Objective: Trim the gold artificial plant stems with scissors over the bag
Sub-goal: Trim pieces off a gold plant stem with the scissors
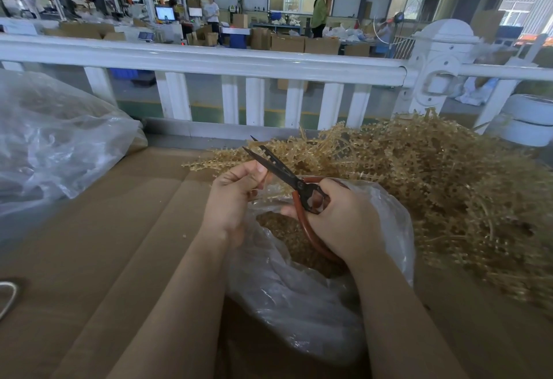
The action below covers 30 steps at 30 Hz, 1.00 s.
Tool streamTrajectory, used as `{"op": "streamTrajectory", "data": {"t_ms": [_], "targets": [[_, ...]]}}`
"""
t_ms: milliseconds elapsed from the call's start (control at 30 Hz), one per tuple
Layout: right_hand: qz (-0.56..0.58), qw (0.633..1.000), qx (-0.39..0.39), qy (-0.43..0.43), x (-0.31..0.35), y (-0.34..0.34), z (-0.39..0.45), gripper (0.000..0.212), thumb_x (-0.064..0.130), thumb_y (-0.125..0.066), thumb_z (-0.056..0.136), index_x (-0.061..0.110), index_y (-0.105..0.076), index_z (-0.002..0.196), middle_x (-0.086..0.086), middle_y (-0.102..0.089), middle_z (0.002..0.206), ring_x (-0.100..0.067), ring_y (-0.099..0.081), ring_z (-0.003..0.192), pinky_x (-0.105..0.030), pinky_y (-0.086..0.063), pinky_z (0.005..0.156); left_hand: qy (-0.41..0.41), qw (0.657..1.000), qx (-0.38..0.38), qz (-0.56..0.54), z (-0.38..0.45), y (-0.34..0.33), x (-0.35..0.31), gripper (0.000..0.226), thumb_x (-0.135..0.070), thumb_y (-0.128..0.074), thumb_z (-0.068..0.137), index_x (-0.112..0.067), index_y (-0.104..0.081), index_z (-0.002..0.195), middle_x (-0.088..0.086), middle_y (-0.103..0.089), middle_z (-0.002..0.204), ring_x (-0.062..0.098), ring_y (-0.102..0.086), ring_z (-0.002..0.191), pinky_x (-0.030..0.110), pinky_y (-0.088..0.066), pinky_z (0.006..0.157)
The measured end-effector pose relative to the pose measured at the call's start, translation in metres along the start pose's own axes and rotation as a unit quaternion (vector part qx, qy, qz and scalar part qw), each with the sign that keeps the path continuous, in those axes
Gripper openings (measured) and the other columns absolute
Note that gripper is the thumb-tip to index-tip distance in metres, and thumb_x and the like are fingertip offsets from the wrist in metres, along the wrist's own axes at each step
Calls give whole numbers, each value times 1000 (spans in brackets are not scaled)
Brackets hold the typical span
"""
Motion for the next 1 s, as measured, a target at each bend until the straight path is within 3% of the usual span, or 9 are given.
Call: {"op": "streamTrajectory", "data": {"t_ms": [167,333,467,567,700,767,1000], "targets": [[12,1000,3,2,1,1,-1,59,88,-55,66,35,-67,89,20,-61,71,7,-55,69,-7,-40,59,-3,1000,-8,8,0,1,0,15,-28,-68,81,-18,-68,70,-1,-54,68,21,-42,72,39,-32,81],[19,1000,2,4,2,1,-1,59,85,-59,69,38,-69,103,21,-65,78,2,-59,74,-8,-42,63,-26,998,8,50,1,-2,-2,28,-26,-67,83,1,-63,83,15,-52,83,25,-46,78,40,-36,82],[18,1000,-3,4,2,2,-1,59,85,-60,70,38,-69,103,23,-64,80,2,-57,74,-3,-36,62,-36,996,17,81,1,-3,-2,14,-22,-65,86,-15,-66,74,16,-52,83,22,-47,76,25,-43,72],[14,1000,6,-1,2,1,-1,60,87,-60,69,39,-69,106,21,-68,84,4,-57,75,-2,-34,59,-36,995,17,92,1,-1,-2,22,-19,-64,89,-24,-68,68,7,-54,76,11,-49,68,17,-44,69],[30,999,21,-8,2,-1,0,61,87,-61,68,42,-68,109,23,-69,88,5,-59,79,-2,-33,62,-20,998,21,62,-1,-2,-3,12,-27,-68,81,-23,-71,70,17,-53,86,27,-48,83,40,-40,85],[36,999,27,-14,1,-2,0,62,87,-61,67,44,-68,111,25,-69,89,5,-59,81,-2,-34,63,-13,998,15,57,-1,-1,-3,12,-27,-68,81,-23,-72,71,19,-52,89,30,-47,86,45,-39,88],[50,998,33,-16,0,-5,0,74,93,-50,63,41,-67,113,24,-69,87,12,-55,75,-3,-34,60,-15,996,21,88,0,-2,-3,29,-7,-60,94,-19,-65,68,16,-50,81,23,-47,75,38,-37,75]]}}
Point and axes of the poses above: each hand's wrist, its own z-axis towards the middle knuckle, its own y-axis out of the back of the hand, x = y × z, the point moved 5 cm from there along z, towards the middle knuckle
